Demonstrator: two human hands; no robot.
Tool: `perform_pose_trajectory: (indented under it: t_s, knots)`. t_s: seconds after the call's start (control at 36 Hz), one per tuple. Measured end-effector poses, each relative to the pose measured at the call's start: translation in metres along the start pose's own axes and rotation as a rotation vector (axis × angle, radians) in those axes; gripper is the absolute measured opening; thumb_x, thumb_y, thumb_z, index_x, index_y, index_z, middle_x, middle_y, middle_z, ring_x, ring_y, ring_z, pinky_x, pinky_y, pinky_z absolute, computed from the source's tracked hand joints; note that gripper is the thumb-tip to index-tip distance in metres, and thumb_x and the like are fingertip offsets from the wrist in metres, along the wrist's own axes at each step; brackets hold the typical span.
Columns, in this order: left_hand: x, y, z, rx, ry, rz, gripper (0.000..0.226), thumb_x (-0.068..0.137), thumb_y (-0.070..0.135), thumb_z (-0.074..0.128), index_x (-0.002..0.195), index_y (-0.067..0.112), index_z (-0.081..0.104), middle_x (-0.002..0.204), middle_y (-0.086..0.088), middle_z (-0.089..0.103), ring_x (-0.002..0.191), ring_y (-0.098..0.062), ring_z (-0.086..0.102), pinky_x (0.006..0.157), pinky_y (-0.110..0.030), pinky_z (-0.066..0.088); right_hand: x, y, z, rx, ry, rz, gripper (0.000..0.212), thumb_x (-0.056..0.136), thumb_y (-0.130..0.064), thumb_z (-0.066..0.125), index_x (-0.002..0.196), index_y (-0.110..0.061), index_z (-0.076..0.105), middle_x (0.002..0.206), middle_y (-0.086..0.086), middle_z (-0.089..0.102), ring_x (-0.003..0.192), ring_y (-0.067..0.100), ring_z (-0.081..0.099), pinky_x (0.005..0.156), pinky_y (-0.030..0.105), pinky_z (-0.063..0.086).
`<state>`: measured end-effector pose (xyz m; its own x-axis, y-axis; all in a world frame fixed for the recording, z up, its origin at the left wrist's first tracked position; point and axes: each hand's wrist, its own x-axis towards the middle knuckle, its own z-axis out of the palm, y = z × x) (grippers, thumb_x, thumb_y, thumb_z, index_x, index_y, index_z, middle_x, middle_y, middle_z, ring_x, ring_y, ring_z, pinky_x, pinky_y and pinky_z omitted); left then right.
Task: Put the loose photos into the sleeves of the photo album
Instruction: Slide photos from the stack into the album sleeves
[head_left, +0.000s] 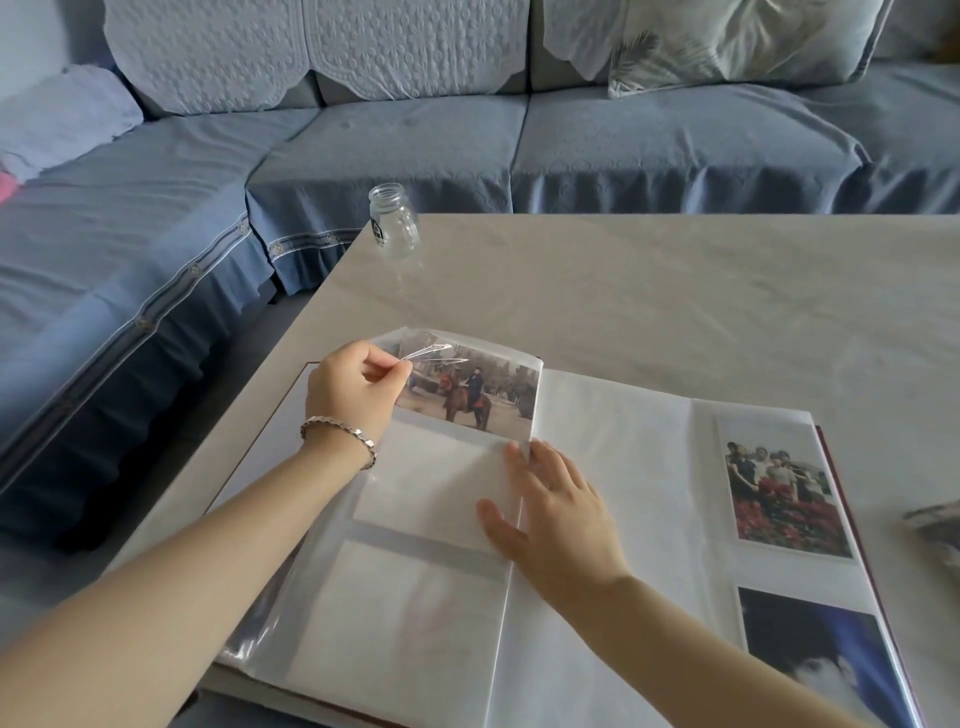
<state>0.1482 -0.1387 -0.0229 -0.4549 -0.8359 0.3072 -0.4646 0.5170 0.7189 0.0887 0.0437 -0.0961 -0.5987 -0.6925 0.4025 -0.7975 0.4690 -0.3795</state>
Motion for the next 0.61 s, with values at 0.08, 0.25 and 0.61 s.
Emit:
perform_pose_trajectory:
  t_s: [0.08, 0.25, 0.61]
  knots:
    - [0.003, -0.001, -0.002, -0.092, -0.038, -0.057, 0.019, 0.077, 0.011, 0.07, 0.063, 0.019, 0.06, 0.056, 0.011, 0.061, 0.053, 0.003, 0.057, 0.057, -0.012, 0.044, 0.0, 0.0, 0.0, 0.0, -0.004, -0.001, 0.06, 0.077, -0.052, 0.041, 0.107, -0.009, 0.069, 0.103, 0.008, 0.067, 0.097, 0.023, 0.066, 0.073, 0.029, 0.055]
    - [0.006, -0.001, -0.003, -0.281, -0.121, -0.321, 0.006, 0.082, 0.002, 0.066, 0.084, 0.004, 0.06, 0.062, -0.002, 0.064, 0.041, 0.003, 0.056, 0.045, -0.007, 0.044, 0.0, -0.001, -0.002, 0.022, -0.027, 0.013, 0.06, 0.077, -0.052, 0.042, 0.106, -0.008, 0.069, 0.103, 0.007, 0.067, 0.096, 0.023, 0.066, 0.073, 0.029, 0.055]
    - [-0.023, -0.001, 0.053, 0.333, -0.799, 0.619, 0.044, 0.101, 0.031, 0.025, 0.145, 0.031, 0.021, 0.143, 0.023, 0.003, 0.134, 0.006, -0.002, 0.108, -0.013, -0.008, 0.0, -0.003, -0.01, 0.125, -0.132, 0.046, 0.059, 0.078, -0.051, 0.044, 0.11, -0.008, 0.068, 0.102, 0.007, 0.067, 0.099, 0.024, 0.065, 0.078, 0.029, 0.053]
